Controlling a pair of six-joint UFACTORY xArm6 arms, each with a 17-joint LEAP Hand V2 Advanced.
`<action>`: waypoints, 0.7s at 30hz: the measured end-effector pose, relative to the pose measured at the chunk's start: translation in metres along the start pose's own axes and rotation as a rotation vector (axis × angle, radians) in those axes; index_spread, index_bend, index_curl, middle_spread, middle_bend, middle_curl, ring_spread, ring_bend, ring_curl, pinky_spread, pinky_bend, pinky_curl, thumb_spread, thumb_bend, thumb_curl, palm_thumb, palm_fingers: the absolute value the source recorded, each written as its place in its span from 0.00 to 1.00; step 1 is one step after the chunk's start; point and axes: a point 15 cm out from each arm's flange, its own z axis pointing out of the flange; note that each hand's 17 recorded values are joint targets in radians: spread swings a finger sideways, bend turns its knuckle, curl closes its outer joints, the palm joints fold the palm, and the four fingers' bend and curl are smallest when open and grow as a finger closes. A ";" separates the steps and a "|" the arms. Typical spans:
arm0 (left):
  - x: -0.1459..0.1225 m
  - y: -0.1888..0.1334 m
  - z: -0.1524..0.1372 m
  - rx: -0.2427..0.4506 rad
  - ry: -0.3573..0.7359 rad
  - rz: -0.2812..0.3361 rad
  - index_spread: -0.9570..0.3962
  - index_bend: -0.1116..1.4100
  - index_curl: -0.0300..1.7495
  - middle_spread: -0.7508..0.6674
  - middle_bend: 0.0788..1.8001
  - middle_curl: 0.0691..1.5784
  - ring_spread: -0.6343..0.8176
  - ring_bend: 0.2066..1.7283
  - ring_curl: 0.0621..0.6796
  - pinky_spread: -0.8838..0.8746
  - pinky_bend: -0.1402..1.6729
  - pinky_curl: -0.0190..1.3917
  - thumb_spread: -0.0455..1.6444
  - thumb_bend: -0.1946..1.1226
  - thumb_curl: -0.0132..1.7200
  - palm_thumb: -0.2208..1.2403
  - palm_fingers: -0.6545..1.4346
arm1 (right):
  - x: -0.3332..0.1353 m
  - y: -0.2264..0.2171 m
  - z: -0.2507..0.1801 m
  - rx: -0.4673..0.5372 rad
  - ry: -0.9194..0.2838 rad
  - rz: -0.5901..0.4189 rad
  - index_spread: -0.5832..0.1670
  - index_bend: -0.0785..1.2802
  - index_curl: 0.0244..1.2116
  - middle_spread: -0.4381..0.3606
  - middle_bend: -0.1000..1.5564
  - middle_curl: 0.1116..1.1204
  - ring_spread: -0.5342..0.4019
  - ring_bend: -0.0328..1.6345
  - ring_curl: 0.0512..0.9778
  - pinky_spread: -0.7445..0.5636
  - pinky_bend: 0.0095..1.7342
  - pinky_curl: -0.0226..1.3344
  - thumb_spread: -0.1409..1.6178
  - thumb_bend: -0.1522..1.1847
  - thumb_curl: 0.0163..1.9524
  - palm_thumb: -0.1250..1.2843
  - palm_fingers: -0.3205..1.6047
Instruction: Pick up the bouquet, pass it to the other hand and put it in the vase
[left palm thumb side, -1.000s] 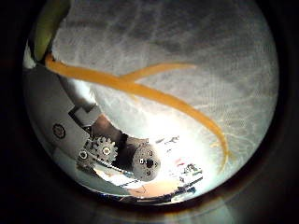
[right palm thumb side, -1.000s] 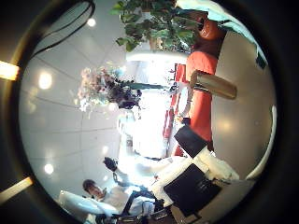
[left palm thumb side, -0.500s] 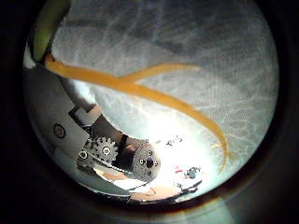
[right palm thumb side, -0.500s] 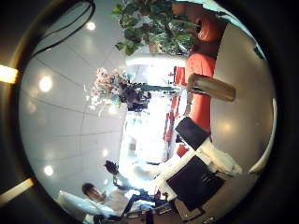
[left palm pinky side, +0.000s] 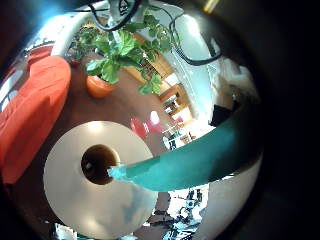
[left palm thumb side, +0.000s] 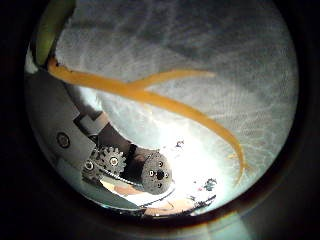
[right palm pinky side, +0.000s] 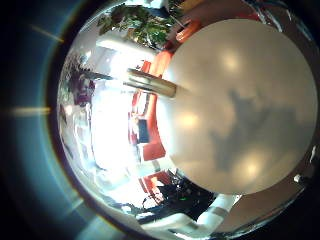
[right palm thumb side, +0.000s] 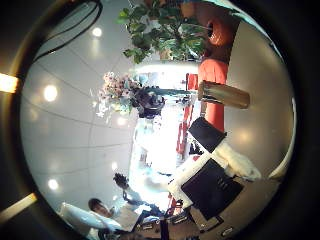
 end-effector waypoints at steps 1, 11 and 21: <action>-0.002 0.000 0.003 -0.003 0.001 -0.004 0.12 0.28 0.82 0.18 0.60 0.59 0.16 0.84 0.72 0.19 0.77 0.51 0.65 0.14 0.44 0.82 0.85 | 0.001 0.000 0.000 0.000 0.000 0.002 0.33 0.19 0.27 0.56 0.25 0.23 0.66 0.37 0.23 0.92 0.27 0.33 0.66 0.10 0.26 0.62 0.30; -0.017 -0.002 0.009 -0.010 -0.002 -0.035 0.13 0.26 0.84 0.18 0.59 0.59 0.16 0.83 0.71 0.19 0.77 0.50 0.64 0.13 0.42 0.79 0.84 | 0.006 0.000 0.000 -0.003 -0.003 0.014 0.33 0.18 0.26 0.54 0.23 0.24 0.66 0.37 0.22 0.92 0.26 0.30 0.66 0.10 0.25 0.62 0.32; -0.046 0.010 0.022 -0.067 0.005 -0.080 0.25 0.11 0.74 0.32 0.34 0.51 0.25 0.61 0.63 0.28 0.60 0.48 0.60 0.07 0.33 0.51 0.25 | 0.007 0.000 0.000 -0.004 -0.002 0.016 0.34 0.19 0.26 0.52 0.23 0.24 0.66 0.36 0.21 0.91 0.25 0.27 0.66 0.10 0.25 0.62 0.33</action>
